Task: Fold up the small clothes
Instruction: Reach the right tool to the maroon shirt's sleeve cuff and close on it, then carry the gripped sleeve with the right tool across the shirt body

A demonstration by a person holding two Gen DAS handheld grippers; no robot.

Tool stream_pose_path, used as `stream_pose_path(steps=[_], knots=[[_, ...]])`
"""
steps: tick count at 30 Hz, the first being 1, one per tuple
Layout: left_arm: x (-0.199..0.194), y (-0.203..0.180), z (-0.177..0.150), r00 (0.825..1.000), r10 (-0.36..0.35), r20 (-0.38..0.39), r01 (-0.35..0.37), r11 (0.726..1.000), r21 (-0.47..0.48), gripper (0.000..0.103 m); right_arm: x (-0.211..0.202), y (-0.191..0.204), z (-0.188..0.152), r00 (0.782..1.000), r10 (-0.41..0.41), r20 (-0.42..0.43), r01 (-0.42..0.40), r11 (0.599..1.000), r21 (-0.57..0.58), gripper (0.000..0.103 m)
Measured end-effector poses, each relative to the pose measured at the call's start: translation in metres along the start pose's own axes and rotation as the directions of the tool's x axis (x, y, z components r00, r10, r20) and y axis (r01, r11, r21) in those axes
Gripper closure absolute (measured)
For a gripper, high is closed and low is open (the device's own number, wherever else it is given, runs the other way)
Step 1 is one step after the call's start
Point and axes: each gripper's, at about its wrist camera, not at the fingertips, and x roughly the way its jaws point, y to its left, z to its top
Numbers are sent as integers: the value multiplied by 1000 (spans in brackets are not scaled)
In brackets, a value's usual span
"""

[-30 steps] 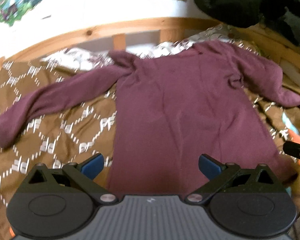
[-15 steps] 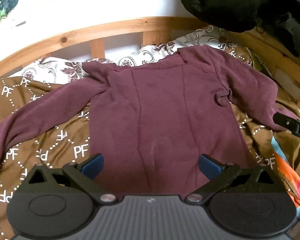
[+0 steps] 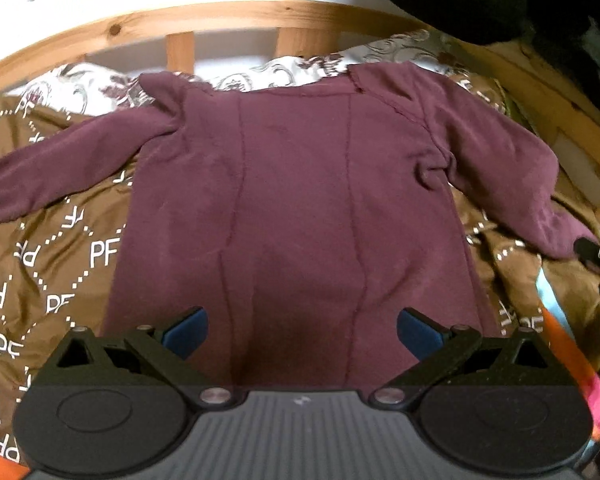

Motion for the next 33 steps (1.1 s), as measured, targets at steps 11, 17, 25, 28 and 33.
stream_pose_path(steps=[11, 17, 25, 28, 33], knots=[[-5, -27, -8, 1000, -13, 24, 10, 993, 113, 1, -8, -26, 6, 991, -105, 89, 96, 991, 97, 12], [-7, -24, -9, 999, -24, 21, 22, 994, 107, 1, -1, -45, 15, 966, -238, 103, 222, 964, 146, 31], [-18, -14, -8, 998, -43, 50, 38, 996, 79, 1, 1, -71, 19, 929, -340, 145, 299, 922, 246, 86], [-26, -6, -8, 996, -46, 78, 42, 997, 59, 1, -12, -65, 22, 910, -340, 240, 291, 932, 218, 96], [-37, 12, -6, 993, -39, 110, 38, 999, 11, 1, -50, -19, 37, 845, -219, 489, 241, 970, 19, 97]])
